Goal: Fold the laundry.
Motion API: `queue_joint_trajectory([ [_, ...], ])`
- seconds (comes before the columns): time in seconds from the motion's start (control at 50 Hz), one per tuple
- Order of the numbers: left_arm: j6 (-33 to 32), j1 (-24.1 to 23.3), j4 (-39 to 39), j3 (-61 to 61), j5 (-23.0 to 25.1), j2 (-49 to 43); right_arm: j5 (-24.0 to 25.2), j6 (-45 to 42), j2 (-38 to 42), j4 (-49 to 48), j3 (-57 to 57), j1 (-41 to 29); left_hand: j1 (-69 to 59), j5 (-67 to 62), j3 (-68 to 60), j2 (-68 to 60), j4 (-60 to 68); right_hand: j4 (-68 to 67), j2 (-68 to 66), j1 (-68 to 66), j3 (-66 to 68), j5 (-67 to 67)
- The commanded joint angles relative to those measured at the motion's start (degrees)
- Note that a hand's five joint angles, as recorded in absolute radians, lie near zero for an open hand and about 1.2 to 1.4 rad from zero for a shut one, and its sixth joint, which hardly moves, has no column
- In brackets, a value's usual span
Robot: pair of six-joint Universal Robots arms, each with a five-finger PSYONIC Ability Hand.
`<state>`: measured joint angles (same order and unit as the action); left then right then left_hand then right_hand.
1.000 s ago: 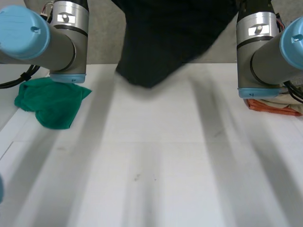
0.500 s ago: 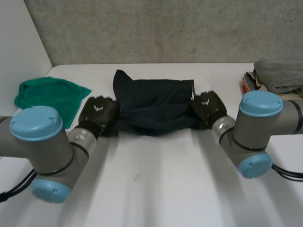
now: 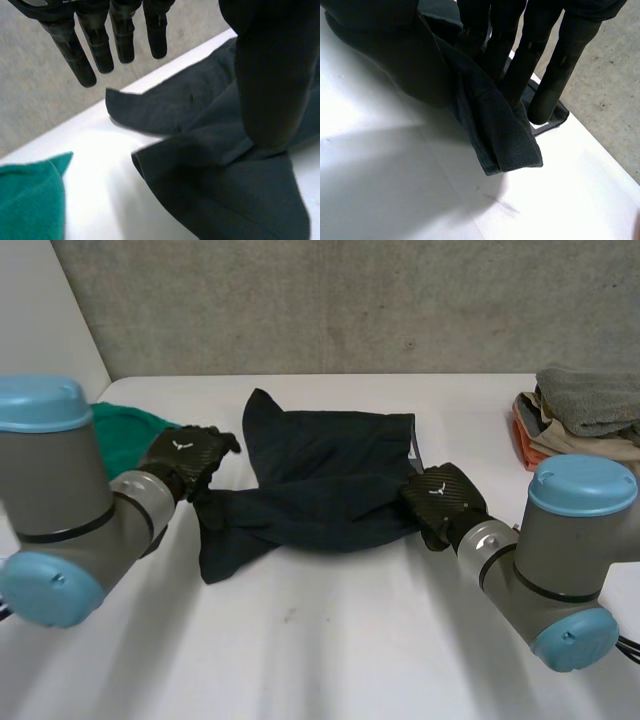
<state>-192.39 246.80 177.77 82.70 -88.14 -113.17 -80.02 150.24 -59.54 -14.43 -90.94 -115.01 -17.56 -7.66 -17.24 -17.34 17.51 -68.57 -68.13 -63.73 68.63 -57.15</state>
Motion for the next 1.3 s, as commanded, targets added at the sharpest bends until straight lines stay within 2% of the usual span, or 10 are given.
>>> queue_joint_trajectory([
  [0.02, 0.61, 0.43, 0.03, -8.43, 0.07, -12.15, -0.05, -0.03, 0.30, 0.02, -0.11, 0.22, -15.86, -15.76, -16.17, -16.08, 15.91, -11.43, -11.87, -16.27, 11.37, -12.85],
  [0.12, 0.43, 0.52, -1.46, -11.33, 0.16, -16.90, -0.31, -0.12, 0.22, -0.07, -0.20, 0.57, -20.89, -20.78, -21.20, -21.10, 20.93, -11.43, -11.87, -16.27, 11.37, -12.85],
  [0.2, 0.52, 0.26, -1.73, -10.37, 0.07, -16.38, -0.57, -0.12, 0.22, 0.02, 0.32, 0.92, -62.39, -62.28, -62.70, -62.60, 62.43, -11.43, -11.87, -16.27, 11.37, -12.85],
  [0.46, -2.02, -0.80, -9.09, 5.35, 2.88, 13.40, -0.22, -2.93, -10.06, 19.85, 7.61, 1.01, -62.44, -62.34, -62.76, -62.66, 62.49, -11.43, -11.87, -16.27, 11.37, -12.85],
  [0.68, -32.93, -1.06, -32.03, 24.51, 10.62, 24.58, -0.40, -23.05, -12.70, 53.98, 6.22, 1.28, -62.44, -62.34, -62.76, -62.66, 62.49, -11.43, -11.87, -16.27, 11.37, -12.85],
  [0.8, -34.11, -0.71, -24.86, 22.51, 10.71, 22.30, -0.49, -23.67, -13.14, 50.03, 5.51, 0.93, -62.44, -62.34, -62.76, -62.66, 62.49, -11.43, -11.87, -16.27, 11.37, -12.85],
  [0.9, -28.76, -0.71, -7.40, 14.54, 10.18, 11.87, -0.75, -23.41, -9.03, 47.57, 7.08, 0.40, -62.44, -62.34, -62.76, -62.66, 62.49, -11.43, -11.87, -16.27, 11.37, -12.85],
  [1.06, -24.97, -1.67, 6.96, -10.92, 2.82, -5.97, -10.58, -15.51, 0.65, 32.29, 25.62, 0.13, -62.44, -62.34, -62.76, -62.66, 62.49, -11.43, -11.87, -16.27, 11.37, -12.85],
  [1.16, -20.68, -2.90, 17.85, -26.26, 0.69, -10.05, -11.65, -9.89, 0.57, 6.97, 35.21, 0.22, -62.44, -62.34, -62.76, -62.66, 62.49, -11.43, -11.87, -16.27, 11.37, -12.85],
  [1.3, -4.33, -2.12, 42.29, -25.31, -1.85, -1.97, -9.80, -3.72, -2.51, -27.99, 31.97, 0.22, -62.44, -62.34, -62.76, -62.66, 62.49, -11.43, -11.87, -16.27, 11.37, -12.85],
])
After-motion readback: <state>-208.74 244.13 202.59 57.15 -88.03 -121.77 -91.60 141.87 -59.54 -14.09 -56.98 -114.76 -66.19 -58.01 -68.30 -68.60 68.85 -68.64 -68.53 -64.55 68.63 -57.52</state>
